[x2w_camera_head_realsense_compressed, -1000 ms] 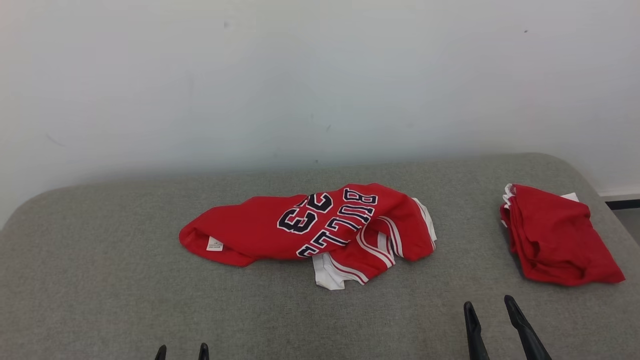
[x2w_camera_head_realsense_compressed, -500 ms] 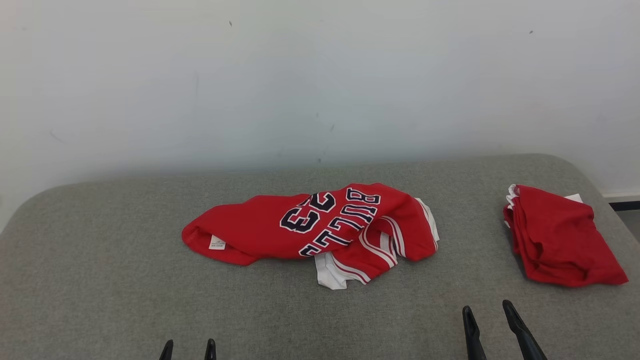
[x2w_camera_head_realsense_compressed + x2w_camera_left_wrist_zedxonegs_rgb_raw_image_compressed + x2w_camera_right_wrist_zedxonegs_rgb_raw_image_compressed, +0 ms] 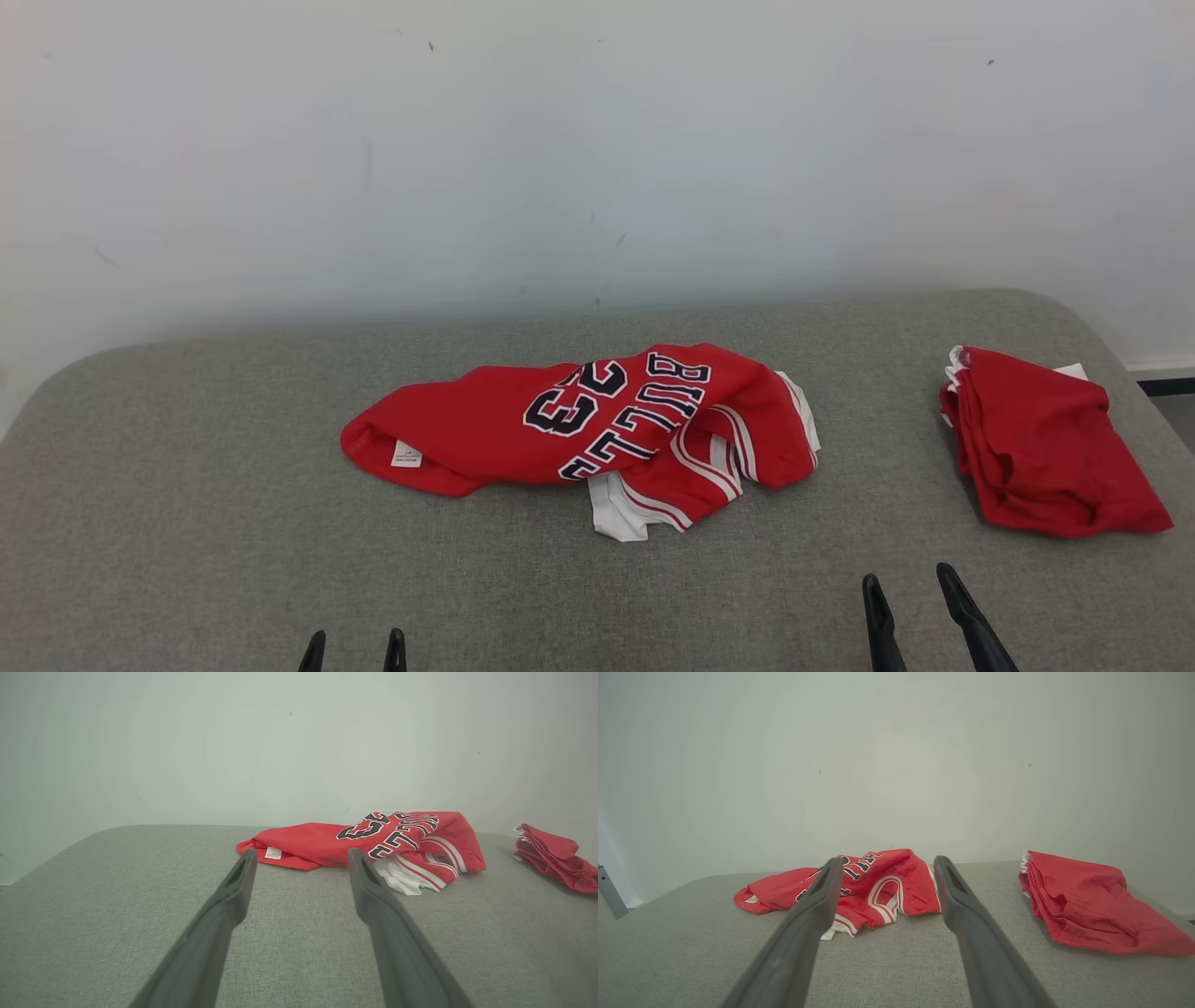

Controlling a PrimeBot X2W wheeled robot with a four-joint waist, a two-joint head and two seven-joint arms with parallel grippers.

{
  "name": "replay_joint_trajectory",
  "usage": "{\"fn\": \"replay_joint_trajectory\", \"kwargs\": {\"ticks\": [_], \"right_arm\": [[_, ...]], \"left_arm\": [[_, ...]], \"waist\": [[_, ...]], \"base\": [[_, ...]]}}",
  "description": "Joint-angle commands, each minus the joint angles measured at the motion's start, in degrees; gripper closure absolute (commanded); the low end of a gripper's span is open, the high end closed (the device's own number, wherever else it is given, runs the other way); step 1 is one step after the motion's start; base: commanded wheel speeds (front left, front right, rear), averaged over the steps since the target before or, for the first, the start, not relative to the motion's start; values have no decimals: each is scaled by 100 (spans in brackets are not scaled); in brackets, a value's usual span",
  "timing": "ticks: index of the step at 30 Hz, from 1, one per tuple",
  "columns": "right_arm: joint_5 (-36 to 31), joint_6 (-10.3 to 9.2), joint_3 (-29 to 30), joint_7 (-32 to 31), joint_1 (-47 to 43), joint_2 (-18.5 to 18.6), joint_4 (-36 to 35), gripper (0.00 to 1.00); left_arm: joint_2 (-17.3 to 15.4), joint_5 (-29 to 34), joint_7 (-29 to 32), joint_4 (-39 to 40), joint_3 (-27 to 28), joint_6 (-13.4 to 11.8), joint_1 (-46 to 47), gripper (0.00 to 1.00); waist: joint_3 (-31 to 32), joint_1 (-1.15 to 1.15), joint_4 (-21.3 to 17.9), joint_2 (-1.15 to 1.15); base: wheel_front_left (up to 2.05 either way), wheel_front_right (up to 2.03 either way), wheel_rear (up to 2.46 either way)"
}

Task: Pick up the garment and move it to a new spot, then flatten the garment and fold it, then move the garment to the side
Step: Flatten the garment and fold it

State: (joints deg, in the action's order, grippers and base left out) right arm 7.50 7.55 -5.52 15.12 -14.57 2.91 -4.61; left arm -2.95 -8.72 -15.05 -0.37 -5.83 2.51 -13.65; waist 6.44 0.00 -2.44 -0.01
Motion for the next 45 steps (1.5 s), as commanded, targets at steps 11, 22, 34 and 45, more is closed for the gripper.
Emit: {"fn": "replay_joint_trajectory", "kwargs": {"ticks": [11,22,34,45], "right_arm": [[2,-14,33,0,-61,-4,203,0],[-34,-14,39,0,-29,-4,352,0],[-42,-14,26,0,14,-4,349,0],[-105,-14,1,0,80,-4,338,0]], "left_arm": [[11,141,-17,48,-42,35,46,0],[11,162,-17,63,-94,33,78,0],[11,208,-17,43,-110,23,93,0],[11,259,-17,-77,-181,110,212,0]], "waist": [[15,0,12,1],[19,0,16,1],[-12,0,27,1],[-173,0,-113,1]], "base": [[0,0,0],[0,0,0],[0,0,0],[0,0,0]]}}
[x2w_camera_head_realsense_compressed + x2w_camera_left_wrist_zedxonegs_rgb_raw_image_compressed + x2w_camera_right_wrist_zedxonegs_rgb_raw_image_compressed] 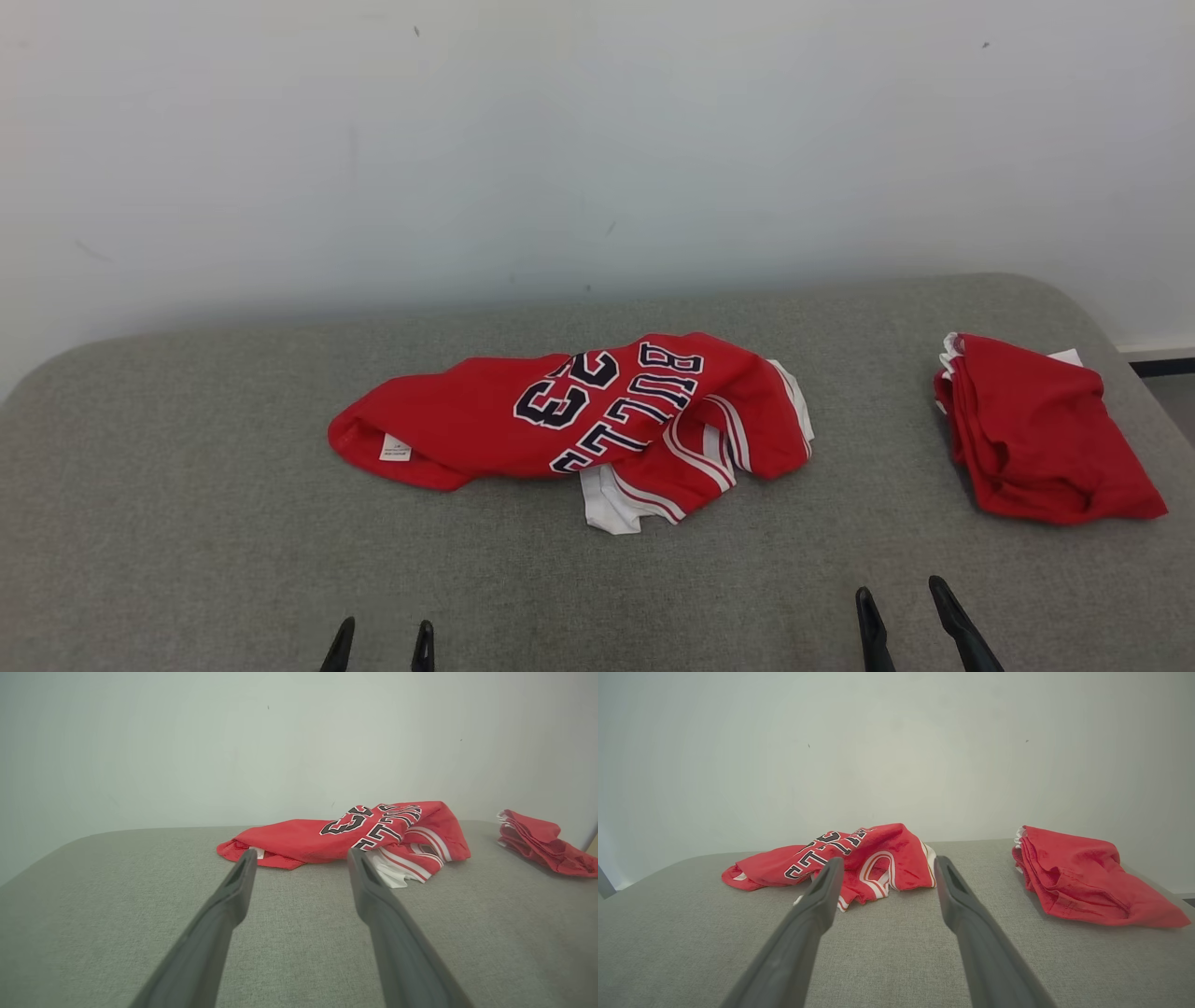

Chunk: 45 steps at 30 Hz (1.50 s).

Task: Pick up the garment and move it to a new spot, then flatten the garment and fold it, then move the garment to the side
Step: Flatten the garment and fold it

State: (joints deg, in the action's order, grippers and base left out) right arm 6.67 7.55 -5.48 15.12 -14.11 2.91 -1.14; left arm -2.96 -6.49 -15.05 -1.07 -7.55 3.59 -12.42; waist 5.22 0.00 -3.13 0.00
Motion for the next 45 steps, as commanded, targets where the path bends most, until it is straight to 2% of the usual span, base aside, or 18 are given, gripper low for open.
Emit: {"fn": "replay_joint_trajectory", "kwargs": {"ticks": [1,5,8,13,18,23,28,34,42,43,44,45], "right_arm": [[-25,-14,4,0,45,-4,-15,0],[-62,-14,-25,0,122,-4,-43,0],[-82,-14,-59,0,195,-4,-21,0],[-135,-14,-141,0,386,-3,-21,0],[-92,-14,-137,0,510,-5,-57,0],[-21,-14,-146,0,610,-6,-118,0],[32,-14,-199,0,682,-6,-158,0],[105,-14,-222,0,740,-6,-233,0],[169,-14,-254,0,811,-6,-276,0],[175,-14,-255,0,819,-6,-277,0],[180,-14,-255,0,828,-6,-277,0],[183,-14,-250,0,832,-6,-267,0]], "left_arm": [[12,51,-17,-50,-41,49,144,0],[7,108,-18,-434,-342,245,486,0],[-64,54,-17,-1060,-656,353,893,0],[-174,-77,-16,-2053,-1340,385,1939,0],[-236,-588,85,-2914,-2082,382,2949,0],[-277,-883,250,-3554,-2498,383,3714,0],[-322,-955,427,-4076,-2553,375,4176,0],[-397,-902,655,-4773,-2471,145,4666,0],[-376,-868,554,-5349,-2534,126,5067,0],[-365,-856,520,-5394,-2550,115,5106,46],[-348,-853,487,-5432,-2560,111,5134,100],[-334,-842,455,-5463,-2581,105,5150,100]], "waist": [[-83,0,-67,0],[-277,0,-203,0],[-433,0,-383,0],[-757,0,-811,0],[-1047,0,-1211,0],[-1293,0,-1558,0],[-1470,0,-1761,0],[-1718,0,-1959,0],[-1897,0,-2011,0],[-1899,0,-2008,0],[-1893,0,-2003,0],[-1872,0,-1998,0]], "base": [[0,0,0],[0,0,0],[0,0,0],[0,0,0],[0,0,0],[0,0,0],[0,0,0],[0,0,0],[0,0,0],[0,0,0],[0,0,0],[0,0,0]]}}
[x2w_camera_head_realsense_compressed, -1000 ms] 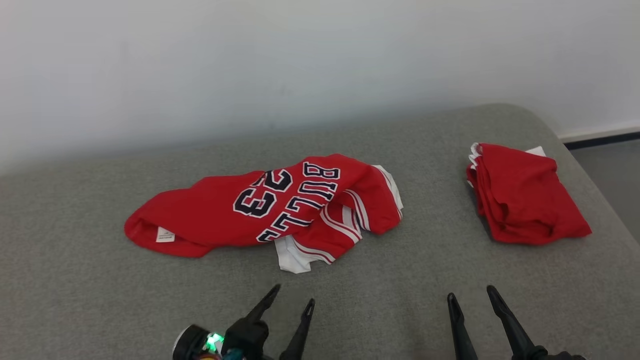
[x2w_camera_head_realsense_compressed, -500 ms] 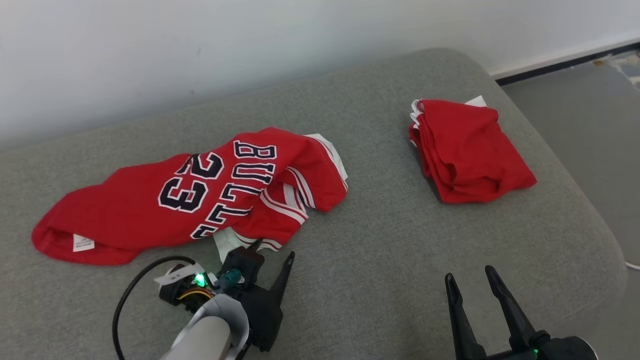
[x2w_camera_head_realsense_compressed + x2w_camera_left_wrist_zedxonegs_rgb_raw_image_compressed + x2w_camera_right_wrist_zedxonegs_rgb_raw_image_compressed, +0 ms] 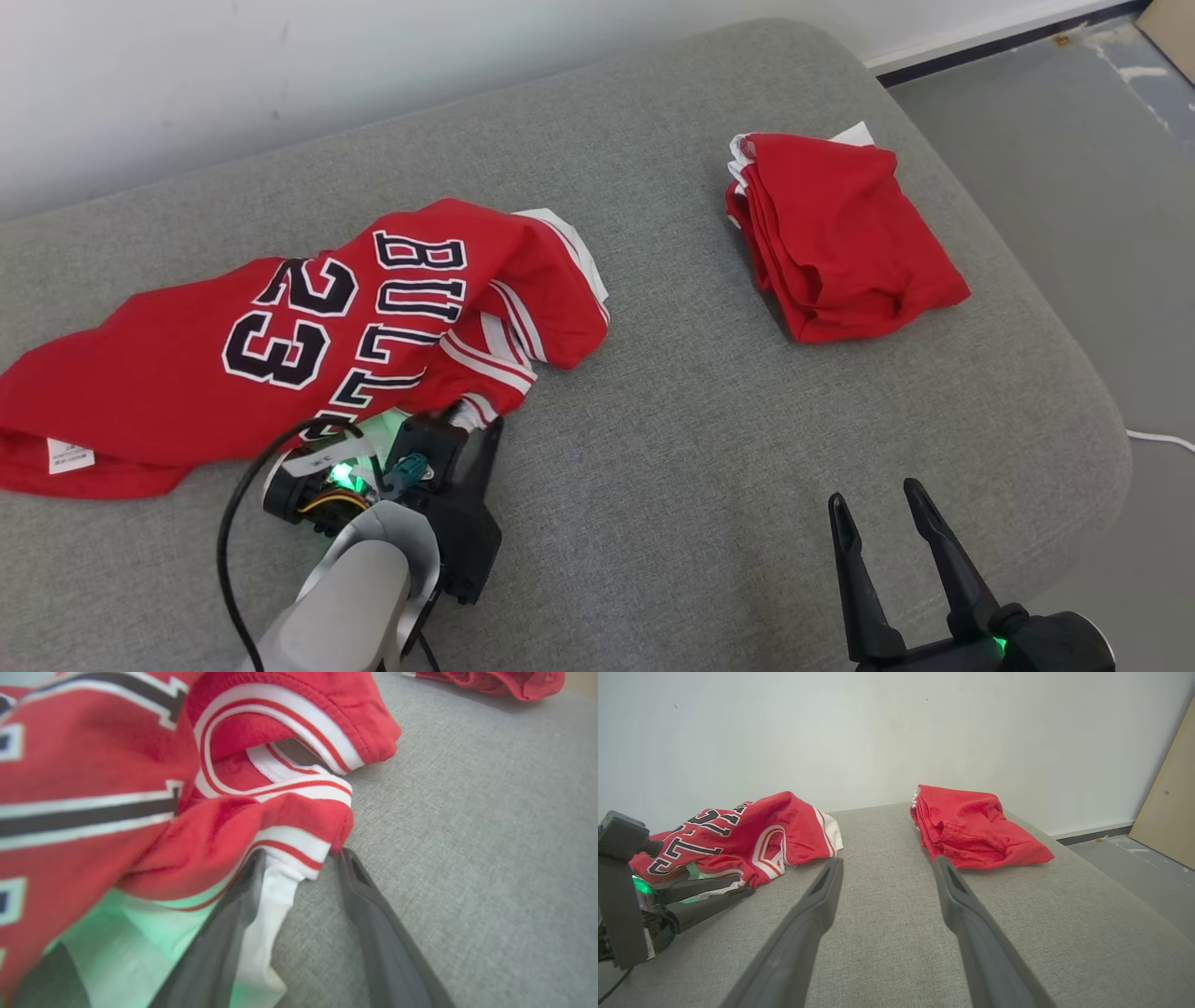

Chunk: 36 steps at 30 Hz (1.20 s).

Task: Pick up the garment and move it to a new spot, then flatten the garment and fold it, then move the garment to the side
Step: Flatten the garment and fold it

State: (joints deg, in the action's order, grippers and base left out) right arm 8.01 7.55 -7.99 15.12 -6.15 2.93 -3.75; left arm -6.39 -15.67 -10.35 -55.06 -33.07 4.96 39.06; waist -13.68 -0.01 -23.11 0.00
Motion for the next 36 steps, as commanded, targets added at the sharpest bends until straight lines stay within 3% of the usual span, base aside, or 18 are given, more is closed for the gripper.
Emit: {"fn": "replay_joint_trajectory", "kwargs": {"ticks": [1,7,12,22,25,32,36], "right_arm": [[44,-14,10,0,29,-9,8,0],[28,-14,34,0,-48,-8,87,0],[14,-14,14,-1,-115,-7,183,0],[17,-15,-66,1,-288,-5,400,0],[10,-15,-35,0,-344,-4,427,0],[31,-15,38,0,-421,-4,421,0],[81,-15,113,0,-432,-4,384,0]], "left_arm": [[28,92,-54,-87,-56,-22,17,100],[213,-58,-253,109,-168,80,131,100],[339,-560,-260,779,-228,213,364,100],[358,-2370,557,2088,194,240,1721,100],[358,-2916,794,2125,392,98,2282,100],[355,-3468,756,1760,663,-294,3314,100],[242,-3675,786,1340,840,-271,3199,100]], "waist": [[45,1,8,0],[350,1,67,0],[731,1,86,0],[1463,1,-290,0],[1578,1,-405,0],[1680,1,-433,0],[1704,1,-357,0]], "base": [[0,0,0],[0,0,0],[0,0,0],[0,0,0],[0,0,0],[0,0,0],[0,0,0]]}}
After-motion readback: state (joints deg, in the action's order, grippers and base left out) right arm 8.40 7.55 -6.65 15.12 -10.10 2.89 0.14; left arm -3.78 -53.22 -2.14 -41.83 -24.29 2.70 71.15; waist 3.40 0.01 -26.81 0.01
